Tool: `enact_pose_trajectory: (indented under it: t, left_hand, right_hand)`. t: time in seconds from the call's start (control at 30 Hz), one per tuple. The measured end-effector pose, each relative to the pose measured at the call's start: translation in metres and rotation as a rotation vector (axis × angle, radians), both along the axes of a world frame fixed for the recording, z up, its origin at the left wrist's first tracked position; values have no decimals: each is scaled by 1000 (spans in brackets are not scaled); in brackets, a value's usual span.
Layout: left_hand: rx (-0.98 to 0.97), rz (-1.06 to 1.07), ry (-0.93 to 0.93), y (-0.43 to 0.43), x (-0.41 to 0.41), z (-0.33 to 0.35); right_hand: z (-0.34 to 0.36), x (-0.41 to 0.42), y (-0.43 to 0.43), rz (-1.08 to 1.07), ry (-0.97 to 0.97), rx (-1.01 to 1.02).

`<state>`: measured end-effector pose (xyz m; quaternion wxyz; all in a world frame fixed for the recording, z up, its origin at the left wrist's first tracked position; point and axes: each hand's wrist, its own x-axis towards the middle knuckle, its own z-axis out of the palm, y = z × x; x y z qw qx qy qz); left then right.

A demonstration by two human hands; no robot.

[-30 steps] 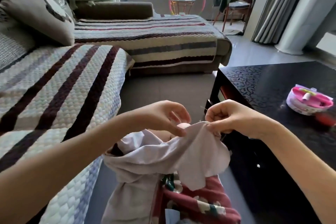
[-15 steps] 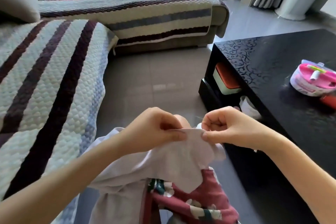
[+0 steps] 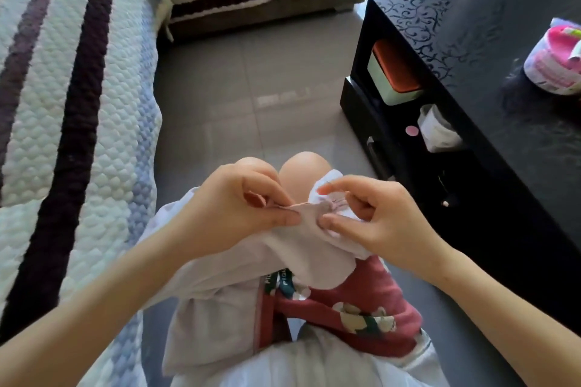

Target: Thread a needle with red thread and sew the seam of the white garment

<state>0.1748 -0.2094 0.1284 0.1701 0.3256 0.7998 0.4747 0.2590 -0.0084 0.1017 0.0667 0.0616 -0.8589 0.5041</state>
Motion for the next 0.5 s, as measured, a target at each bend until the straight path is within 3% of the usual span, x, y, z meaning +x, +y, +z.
enact_pose_trajectory:
  t: [0.13, 0.3, 0.4, 0.5]
  left_hand:
    - [1, 32, -11, -4, 4, 1]
    - [-228, 171, 120, -12, 6, -6]
    - [-182, 237, 98, -10, 7, -9]
    - [-157, 260, 86, -6, 11, -8]
  right_hand:
    - [2, -7, -3, 82, -25, -86]
    - [8, -4, -5, -128, 361, 240]
    - [9, 2, 2, -235, 564, 331]
    - [7, 3, 11, -308, 597, 361]
